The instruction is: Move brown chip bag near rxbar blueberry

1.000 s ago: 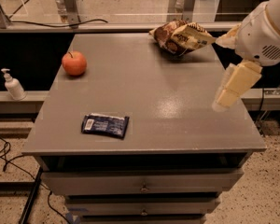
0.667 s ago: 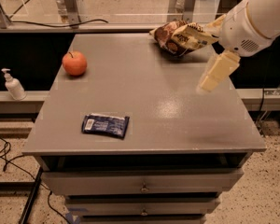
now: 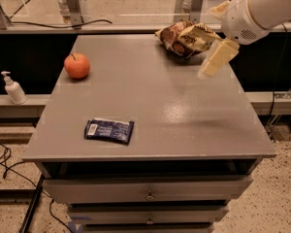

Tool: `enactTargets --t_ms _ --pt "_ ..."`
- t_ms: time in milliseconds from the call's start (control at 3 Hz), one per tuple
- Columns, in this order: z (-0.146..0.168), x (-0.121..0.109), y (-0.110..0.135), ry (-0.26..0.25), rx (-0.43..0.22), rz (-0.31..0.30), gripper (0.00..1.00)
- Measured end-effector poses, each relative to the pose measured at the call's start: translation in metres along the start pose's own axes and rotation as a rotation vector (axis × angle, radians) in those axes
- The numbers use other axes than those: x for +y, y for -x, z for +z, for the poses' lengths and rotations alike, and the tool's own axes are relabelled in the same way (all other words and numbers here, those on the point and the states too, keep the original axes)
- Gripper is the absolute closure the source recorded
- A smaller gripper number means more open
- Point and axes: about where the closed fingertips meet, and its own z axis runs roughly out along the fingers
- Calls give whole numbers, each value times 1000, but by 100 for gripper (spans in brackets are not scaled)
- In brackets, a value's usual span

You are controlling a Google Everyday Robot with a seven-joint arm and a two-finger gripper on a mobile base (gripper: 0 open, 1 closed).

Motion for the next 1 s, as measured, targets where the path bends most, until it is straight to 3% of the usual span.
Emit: enactTargets --t_ms 333,667,1000 --pt "10 -15 -5 -60 -5 -38 0" --pt "39 -54 -17 -166 -35 -107 0" --pt "78 -91 -36 -210 -56 -129 0"
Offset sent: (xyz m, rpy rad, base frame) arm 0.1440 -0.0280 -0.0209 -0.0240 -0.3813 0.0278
